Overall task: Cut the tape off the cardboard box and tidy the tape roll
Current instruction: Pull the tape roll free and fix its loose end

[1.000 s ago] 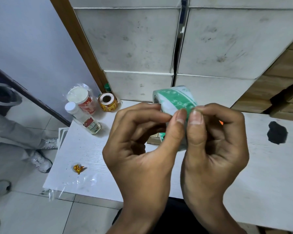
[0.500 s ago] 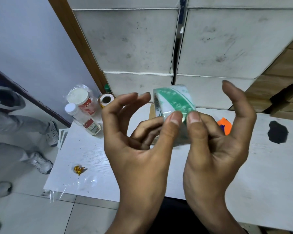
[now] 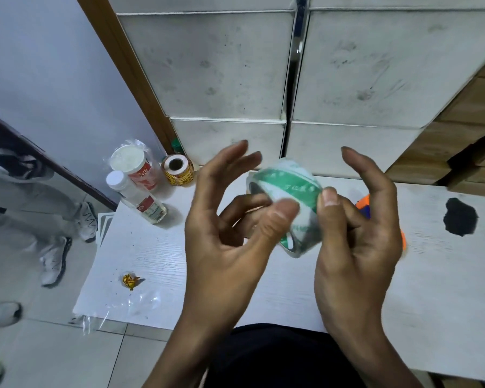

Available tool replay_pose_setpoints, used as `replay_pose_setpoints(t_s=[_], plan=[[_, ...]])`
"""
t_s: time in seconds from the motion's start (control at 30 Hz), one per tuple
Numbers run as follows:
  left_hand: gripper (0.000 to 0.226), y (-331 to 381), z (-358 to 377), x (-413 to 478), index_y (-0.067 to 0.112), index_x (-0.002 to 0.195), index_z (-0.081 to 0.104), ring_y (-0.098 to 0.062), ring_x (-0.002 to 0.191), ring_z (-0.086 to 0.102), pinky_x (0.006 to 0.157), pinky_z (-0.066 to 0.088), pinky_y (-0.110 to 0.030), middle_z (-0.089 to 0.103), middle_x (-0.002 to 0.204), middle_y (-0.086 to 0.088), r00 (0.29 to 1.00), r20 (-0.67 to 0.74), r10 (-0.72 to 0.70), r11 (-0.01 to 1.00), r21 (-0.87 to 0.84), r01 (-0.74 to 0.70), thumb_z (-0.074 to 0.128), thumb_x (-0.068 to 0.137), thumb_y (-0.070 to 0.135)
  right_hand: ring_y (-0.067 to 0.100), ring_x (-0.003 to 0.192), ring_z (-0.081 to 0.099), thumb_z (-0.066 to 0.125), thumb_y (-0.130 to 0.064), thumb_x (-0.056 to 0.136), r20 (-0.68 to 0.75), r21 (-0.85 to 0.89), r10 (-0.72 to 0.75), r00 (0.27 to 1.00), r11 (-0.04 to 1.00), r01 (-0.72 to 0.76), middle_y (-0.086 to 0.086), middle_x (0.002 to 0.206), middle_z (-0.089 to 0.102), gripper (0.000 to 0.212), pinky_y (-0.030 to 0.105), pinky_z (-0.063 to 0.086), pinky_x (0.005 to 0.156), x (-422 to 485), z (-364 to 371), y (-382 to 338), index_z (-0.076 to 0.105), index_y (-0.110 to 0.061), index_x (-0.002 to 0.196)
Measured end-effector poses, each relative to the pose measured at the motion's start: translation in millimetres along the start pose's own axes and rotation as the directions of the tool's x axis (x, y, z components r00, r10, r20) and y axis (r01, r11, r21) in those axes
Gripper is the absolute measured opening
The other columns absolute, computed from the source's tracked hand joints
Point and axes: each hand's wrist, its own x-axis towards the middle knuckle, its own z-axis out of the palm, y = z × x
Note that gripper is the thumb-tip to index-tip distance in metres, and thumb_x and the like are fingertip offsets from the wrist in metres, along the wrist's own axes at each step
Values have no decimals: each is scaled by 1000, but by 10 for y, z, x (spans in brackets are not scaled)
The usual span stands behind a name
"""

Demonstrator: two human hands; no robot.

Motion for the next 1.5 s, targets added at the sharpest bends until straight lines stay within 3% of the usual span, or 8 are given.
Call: replay_pose_setpoints(t_s=[0.2,0.33,0.6,0.73,0.87,1.07,1.2,1.5], plan=[[80,-110,-110,39,28,128,49,-22,87,74,83,59,-27,59,131,14,988,135,71,986,143,-90,88,61,9,2,64,65,55,-22,88,111,169,79,991,981,-98,-4,81,79,44,8,48,65,8,-15,4,42,-30,129],[81,-119,-134,72,27,129,49,-18,75,72,79,58,-26,59,131,11,991,122,54,987,142,-71,89,61,12,-6,73,69,52,-10,89,133,122,61,989,990,-77,-21,78,76,42,-5,41,74,3,-23,-16,41,-18,128],[88,-102,-133,123,28,136,46,-2,51,60,63,53,-12,59,133,13,988,78,-134,991,39,132,84,57,17,5,91,75,50,-16,90,160,154,81,984,982,-106,-7,116,71,43,14,54,76,-21,-30,0,41,-31,129],[98,-148,-234,206,35,141,44,-15,72,75,68,61,-23,58,136,16,960,155,-232,972,80,222,92,57,18,3,92,74,53,-17,92,175,113,75,982,989,-95,-10,113,73,41,11,53,75,-30,-43,17,43,-36,127],[90,-184,-273,308,29,143,45,-14,82,77,57,57,-24,67,128,9,920,198,-338,941,65,332,84,63,19,5,87,75,53,-20,92,197,90,67,978,992,-86,-5,113,73,37,11,52,73,-47,-44,45,44,-37,124],[88,-225,-288,482,28,133,55,-17,97,75,64,58,-34,74,113,4,899,194,-393,919,124,375,87,52,37,-2,76,72,52,-13,92,212,81,64,975,993,-83,-3,108,74,32,9,49,68,-36,-14,96,44,-30,118],[78,-231,-278,572,22,132,55,-22,89,77,60,57,-31,74,111,-2,888,211,-409,912,103,396,87,61,25,3,91,74,51,-11,92,210,63,38,977,997,-52,-35,101,70,34,12,53,75,-23,12,115,40,-30,118],[64,-267,-243,614,18,133,57,-19,76,77,48,52,-23,77,103,-4,902,215,-374,927,96,362,81,74,23,3,97,73,53,-7,90,172,111,45,984,992,-65,-34,103,70,39,12,53,78,-44,30,142,42,-28,121]])
